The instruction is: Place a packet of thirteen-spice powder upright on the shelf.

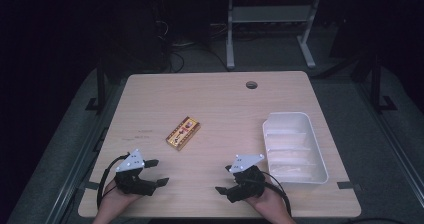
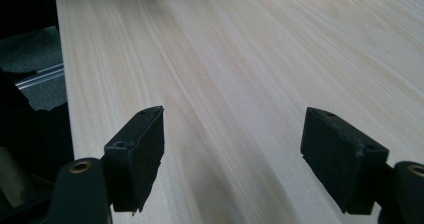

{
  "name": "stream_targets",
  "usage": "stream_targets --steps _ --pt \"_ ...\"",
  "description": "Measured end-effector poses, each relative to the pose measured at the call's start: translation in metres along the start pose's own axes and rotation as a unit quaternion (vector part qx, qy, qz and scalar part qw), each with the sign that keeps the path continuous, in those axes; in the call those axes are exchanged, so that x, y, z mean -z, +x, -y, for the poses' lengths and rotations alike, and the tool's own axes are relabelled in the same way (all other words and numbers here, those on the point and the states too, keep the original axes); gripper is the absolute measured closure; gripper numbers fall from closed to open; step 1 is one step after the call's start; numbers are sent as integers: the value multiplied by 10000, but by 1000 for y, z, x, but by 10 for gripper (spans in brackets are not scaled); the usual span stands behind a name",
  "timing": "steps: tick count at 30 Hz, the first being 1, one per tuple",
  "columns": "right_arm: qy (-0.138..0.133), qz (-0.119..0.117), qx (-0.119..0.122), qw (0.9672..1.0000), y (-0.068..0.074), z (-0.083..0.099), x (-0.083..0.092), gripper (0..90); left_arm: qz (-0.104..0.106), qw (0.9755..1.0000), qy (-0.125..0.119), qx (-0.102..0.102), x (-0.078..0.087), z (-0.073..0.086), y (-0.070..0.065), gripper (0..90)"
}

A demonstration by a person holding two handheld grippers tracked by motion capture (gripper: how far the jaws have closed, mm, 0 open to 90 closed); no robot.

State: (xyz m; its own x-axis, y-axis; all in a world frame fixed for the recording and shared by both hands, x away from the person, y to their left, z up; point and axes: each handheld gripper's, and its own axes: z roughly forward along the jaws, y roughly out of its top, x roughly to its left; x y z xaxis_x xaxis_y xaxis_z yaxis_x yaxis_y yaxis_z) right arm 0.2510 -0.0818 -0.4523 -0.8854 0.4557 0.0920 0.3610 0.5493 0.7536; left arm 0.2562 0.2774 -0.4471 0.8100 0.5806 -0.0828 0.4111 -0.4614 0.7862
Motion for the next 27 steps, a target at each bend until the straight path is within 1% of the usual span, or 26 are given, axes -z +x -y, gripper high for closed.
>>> stream_targets --steps 3,5,7,8,11,12,13,14,16,18,19,20,22,23,24,25,26,27 --pt "8 -15 76 10000 2 0 2 245 -42 10000 31 -2 0 -1 0 227" --pt "-21 3 38 10000 2 0 3 244 -112 9999 63 7 0 -2 0 227" --pt "-17 -14 34 10000 1 -1 3 244 -139 9999 81 11 0 -3 0 227" --pt "61 -17 128 9999 1 -2 3 244 -160 9998 107 20 0 -3 0 227" --pt "94 -1 191 9998 0 -3 4 241 -279 9995 45 154 4 -5 2 228" --pt "93 -21 196 9998 0 -4 4 241 -279 9995 45 154 4 -5 2 230" --pt "95 4 201 9998 0 -4 5 240 -424 9990 75 153 6 -9 2 232" --pt "75 37 214 9997 0 -4 6 240 -494 9986 82 146 6 -12 2 232" --pt "28 39 205 9998 -2 -5 7 240 -477 9988 37 97 5 -18 0 231" --pt "-51 51 147 9999 -3 -7 8 231 -509 9987 9 48 3 -24 -1 231" --pt "-64 61 117 9999 -3 -7 9 230 -530 9986 47 48 2 -26 -1 231" --pt "-83 80 125 9999 -3 -8 9 231 -542 9985 84 54 1 -29 -1 231" --pt "-92 110 144 9998 -1 -8 10 231 -631 9979 167 42 -1 -34 1 232" --pt "-83 110 165 9998 0 -8 11 231 -631 9979 167 42 -1 -34 1 232" --pt "-83 110 165 9998 0 -8 11 231 -677 9975 214 54 -3 -36 2 232" --pt "-87 121 166 9998 -1 -7 11 230 -721 9969 300 62 -7 -42 7 233" --pt "-88 111 152 9998 -1 -7 11 230 -771 9965 310 85 -9 -45 10 234" --pt "-88 111 152 9998 -1 -7 11 230 -771 9965 310 85 -9 -45 10 235"
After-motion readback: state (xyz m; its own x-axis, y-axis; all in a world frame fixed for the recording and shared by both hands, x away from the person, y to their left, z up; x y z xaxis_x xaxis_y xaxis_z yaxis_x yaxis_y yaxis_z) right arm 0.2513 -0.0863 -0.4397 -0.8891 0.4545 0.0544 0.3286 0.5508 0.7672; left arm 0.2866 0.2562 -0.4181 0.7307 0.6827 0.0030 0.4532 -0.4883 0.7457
